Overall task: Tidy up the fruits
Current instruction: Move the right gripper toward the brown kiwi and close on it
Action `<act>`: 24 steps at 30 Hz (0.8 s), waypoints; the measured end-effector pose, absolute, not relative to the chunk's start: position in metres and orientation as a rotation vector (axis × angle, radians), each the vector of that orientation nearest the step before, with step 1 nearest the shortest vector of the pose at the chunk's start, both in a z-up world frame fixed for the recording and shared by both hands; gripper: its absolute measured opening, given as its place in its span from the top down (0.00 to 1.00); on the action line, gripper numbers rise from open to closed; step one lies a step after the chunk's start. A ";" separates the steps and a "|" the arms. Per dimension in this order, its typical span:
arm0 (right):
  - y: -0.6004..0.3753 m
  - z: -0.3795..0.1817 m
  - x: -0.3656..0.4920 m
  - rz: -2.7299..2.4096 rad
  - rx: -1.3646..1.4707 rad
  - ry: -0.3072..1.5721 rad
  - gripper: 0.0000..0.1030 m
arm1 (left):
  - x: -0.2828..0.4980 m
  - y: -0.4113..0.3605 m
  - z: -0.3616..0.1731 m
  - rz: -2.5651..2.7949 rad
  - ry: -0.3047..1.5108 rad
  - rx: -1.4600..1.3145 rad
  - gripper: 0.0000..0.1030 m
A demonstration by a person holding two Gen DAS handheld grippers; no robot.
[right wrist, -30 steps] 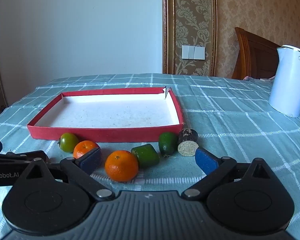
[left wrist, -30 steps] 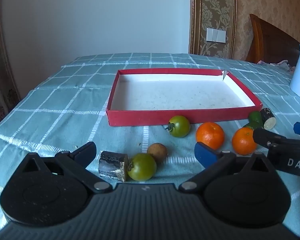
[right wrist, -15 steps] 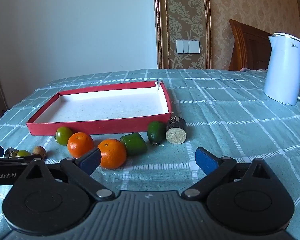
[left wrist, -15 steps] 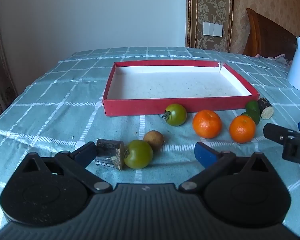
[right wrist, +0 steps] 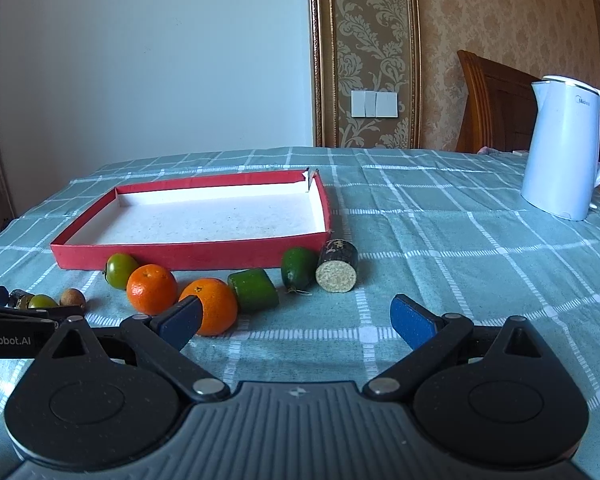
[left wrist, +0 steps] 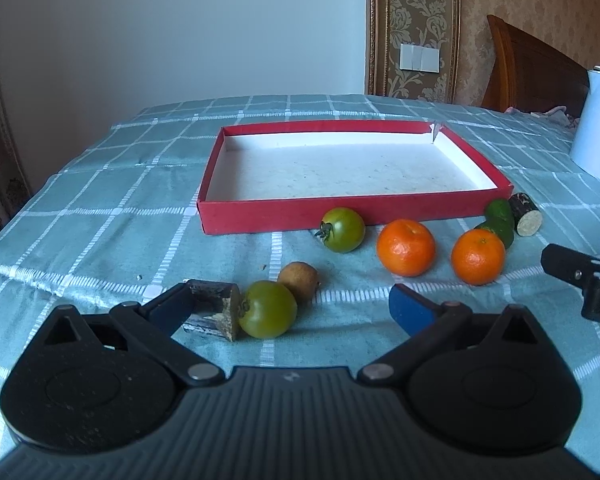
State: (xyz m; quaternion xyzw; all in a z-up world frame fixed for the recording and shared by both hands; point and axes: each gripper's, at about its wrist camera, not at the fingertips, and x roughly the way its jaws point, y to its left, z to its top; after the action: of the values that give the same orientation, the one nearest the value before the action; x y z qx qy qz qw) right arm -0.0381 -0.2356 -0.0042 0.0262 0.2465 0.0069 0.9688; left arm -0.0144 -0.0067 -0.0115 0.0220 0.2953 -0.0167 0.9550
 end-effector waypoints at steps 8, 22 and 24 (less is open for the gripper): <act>-0.257 -0.007 -0.041 -0.018 0.084 0.502 0.02 | -0.015 -0.007 -0.013 -0.033 0.593 0.048 0.00; -0.221 -0.003 -0.062 0.296 0.019 0.533 0.02 | -0.011 0.017 -0.014 0.023 0.608 0.005 0.00; -0.211 -0.002 -0.073 0.380 -0.015 0.532 0.03 | -0.011 0.024 -0.013 0.039 0.605 -0.004 0.00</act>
State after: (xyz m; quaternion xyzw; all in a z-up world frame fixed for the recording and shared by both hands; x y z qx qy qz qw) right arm -0.0728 -0.2112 -0.0024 -0.0074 0.2614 0.1868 0.9469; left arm -0.0111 0.0237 -0.0131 -0.0020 0.2978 0.0194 0.9544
